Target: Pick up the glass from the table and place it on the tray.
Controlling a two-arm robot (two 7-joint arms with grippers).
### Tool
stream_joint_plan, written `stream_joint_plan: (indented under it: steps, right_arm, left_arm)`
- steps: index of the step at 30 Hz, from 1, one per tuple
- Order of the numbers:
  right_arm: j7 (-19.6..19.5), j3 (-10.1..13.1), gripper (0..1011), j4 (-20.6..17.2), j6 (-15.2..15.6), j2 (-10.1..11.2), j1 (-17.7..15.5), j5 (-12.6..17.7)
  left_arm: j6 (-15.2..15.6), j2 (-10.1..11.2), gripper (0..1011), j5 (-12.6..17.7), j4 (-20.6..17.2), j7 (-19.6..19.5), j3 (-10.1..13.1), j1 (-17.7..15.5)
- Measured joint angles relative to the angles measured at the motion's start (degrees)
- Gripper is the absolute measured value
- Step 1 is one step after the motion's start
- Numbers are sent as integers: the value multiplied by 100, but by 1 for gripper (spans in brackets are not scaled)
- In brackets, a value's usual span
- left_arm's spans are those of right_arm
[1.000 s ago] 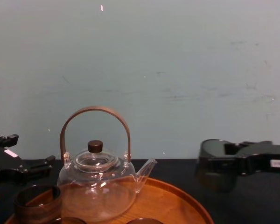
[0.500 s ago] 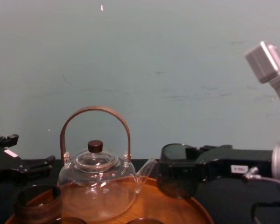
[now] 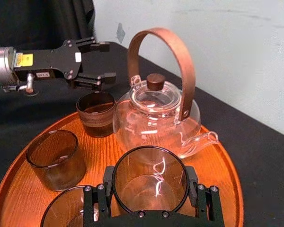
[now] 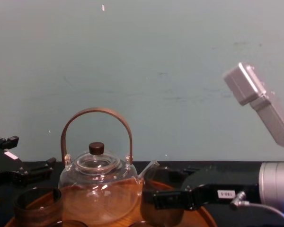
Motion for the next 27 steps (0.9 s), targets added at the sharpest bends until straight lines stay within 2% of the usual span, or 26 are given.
stream_joint_plan:
  steps: [10,27]
  right_arm:
    - [63,-128,905,278,-38,-88,72,-3]
    - [2,-112,905,612,-131,-215,186,-26]
  left_arm:
    - [0,0,1001,0,0,0,0,0]
    - [0,0,1002,0,0,0,0,0]
